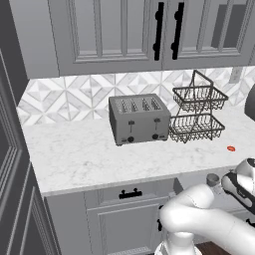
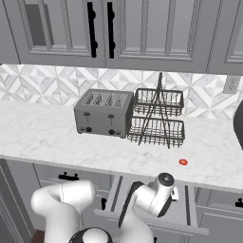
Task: Pick the measuring cup from the drawer and place it on the counter.
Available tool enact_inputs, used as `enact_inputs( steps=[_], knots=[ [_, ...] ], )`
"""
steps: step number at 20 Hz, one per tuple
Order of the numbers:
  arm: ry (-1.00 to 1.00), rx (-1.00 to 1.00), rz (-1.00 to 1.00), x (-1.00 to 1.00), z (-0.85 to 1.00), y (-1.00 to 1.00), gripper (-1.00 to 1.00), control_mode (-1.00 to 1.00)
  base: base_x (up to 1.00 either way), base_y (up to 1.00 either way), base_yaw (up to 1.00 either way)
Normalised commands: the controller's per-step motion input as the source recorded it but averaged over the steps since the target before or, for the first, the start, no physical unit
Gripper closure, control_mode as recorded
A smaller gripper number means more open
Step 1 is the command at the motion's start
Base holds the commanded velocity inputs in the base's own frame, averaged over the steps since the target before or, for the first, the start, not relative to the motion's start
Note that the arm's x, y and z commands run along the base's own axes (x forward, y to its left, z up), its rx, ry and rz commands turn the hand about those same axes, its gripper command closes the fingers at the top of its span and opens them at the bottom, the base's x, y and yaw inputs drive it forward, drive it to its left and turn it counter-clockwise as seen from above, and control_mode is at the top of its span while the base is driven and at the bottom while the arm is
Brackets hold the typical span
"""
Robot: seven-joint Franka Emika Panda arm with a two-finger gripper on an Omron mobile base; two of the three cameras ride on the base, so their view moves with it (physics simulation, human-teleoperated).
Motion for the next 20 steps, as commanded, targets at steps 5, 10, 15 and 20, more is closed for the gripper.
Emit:
enact_inputs(
  steps=[5,10,15,20],
  knots=[
    [0.00,-0.01,0.00,0.01,-0.04,0.17,-1.00,-1.00,0.00,0.00,0.00],
    [0.00,0.00,0.00,0.16,-0.02,0.00,-1.00,-1.00,0.00,0.00,0.00],
    [0.00,0.00,0.00,0.09,-0.16,-0.04,-1.00,-1.00,0.00,0.00,0.00],
    [0.00,0.00,0.00,0.00,-0.23,-0.09,1.00,-1.00,0.00,0.00,0.00]
  ],
)
